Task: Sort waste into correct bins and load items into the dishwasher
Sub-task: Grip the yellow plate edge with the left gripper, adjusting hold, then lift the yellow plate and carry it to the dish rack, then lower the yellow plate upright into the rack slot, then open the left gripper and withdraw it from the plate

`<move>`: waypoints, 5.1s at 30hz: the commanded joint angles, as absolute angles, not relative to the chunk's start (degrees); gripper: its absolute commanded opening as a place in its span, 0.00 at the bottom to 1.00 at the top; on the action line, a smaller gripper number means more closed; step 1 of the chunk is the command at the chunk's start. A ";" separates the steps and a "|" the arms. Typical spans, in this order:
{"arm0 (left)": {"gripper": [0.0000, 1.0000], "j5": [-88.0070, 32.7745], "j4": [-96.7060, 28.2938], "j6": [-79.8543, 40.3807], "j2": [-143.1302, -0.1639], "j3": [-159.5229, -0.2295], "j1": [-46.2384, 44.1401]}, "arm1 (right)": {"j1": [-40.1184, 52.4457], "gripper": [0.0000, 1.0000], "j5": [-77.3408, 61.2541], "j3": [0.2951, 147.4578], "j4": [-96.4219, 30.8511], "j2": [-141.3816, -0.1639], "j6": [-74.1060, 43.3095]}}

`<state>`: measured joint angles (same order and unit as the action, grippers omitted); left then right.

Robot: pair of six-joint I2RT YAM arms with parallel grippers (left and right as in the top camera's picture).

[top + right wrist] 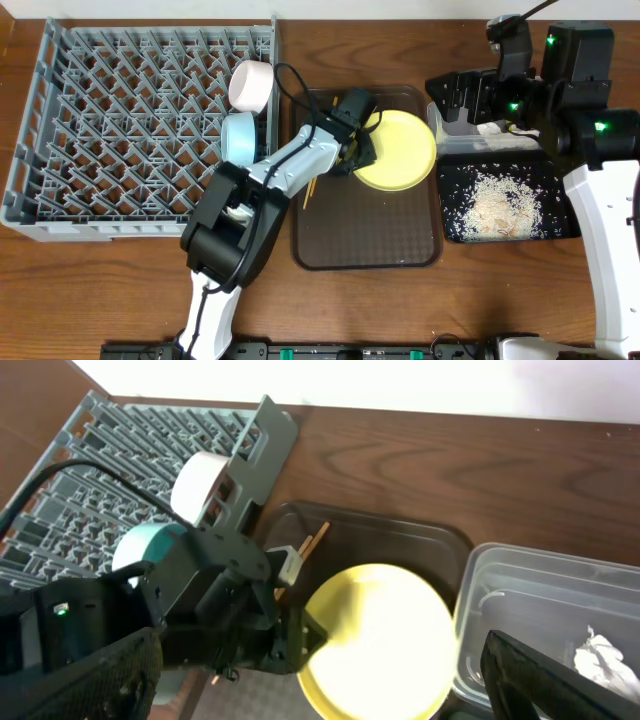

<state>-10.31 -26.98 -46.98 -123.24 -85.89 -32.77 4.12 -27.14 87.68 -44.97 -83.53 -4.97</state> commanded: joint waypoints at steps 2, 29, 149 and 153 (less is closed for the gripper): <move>0.08 -11.16 -28.40 -48.36 -128.57 -83.66 -32.01 | 3.81 0.99 -27.20 88.25 -44.88 -83.59 -5.08; 0.07 -10.44 -29.47 -31.57 -105.19 -83.70 -24.60 | 3.81 0.99 -27.20 88.25 -44.88 -83.59 -5.08; 0.66 0.45 -33.52 -11.53 -94.30 -83.46 -26.68 | 3.81 0.99 -27.20 88.25 -44.88 -83.59 -5.08; 0.66 0.40 -32.95 -14.81 -101.30 -83.46 -29.10 | 3.81 0.99 -27.20 88.25 -44.88 -83.59 -5.08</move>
